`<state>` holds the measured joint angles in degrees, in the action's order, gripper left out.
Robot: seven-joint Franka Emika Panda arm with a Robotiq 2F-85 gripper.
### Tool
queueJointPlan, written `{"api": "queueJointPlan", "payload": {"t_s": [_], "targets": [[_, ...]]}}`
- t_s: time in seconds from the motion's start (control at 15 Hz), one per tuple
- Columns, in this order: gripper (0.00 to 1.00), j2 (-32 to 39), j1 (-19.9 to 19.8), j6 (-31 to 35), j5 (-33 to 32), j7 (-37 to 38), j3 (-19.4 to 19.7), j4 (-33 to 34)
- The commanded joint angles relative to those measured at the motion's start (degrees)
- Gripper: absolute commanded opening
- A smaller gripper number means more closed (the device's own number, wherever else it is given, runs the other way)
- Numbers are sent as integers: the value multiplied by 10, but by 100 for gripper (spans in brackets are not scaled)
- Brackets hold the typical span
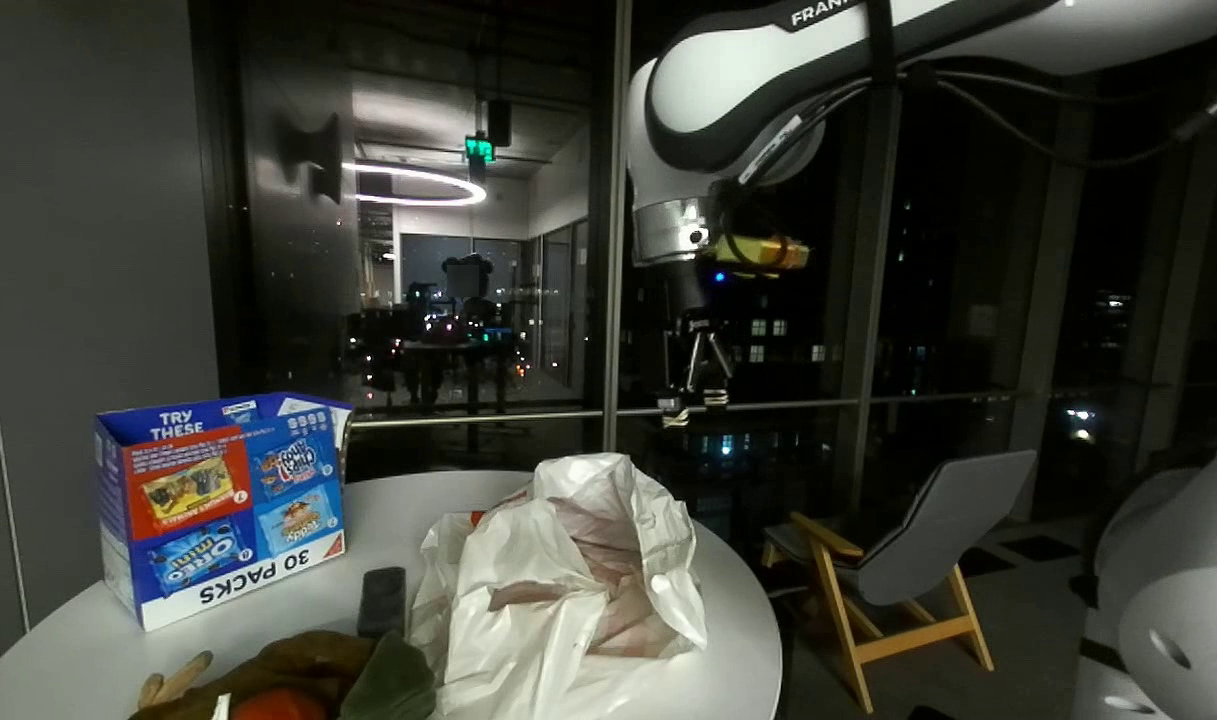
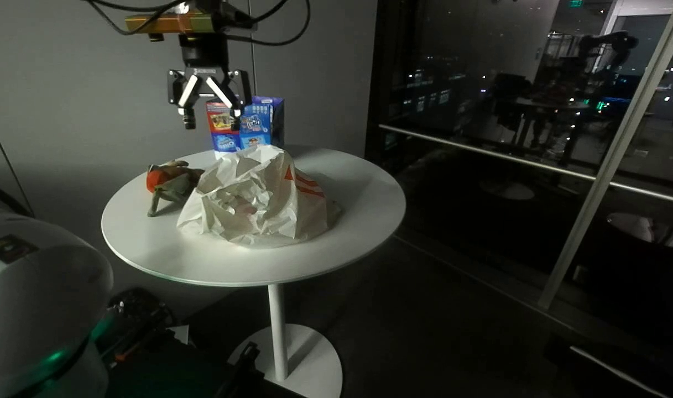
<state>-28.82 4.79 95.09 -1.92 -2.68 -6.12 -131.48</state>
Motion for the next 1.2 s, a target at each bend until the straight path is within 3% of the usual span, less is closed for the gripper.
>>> {"api": "queueJointPlan", "payload": {"t_s": [0.0,0.47,0.73,1.13], "targets": [[100,58,46,19,-4,-5,-46,25],[100,171,118,82,-51,-63,-115,49],[100,231,146,115,-75,-124,-135,72],[100,332,169,195,-165,-201,-158,101]]}}
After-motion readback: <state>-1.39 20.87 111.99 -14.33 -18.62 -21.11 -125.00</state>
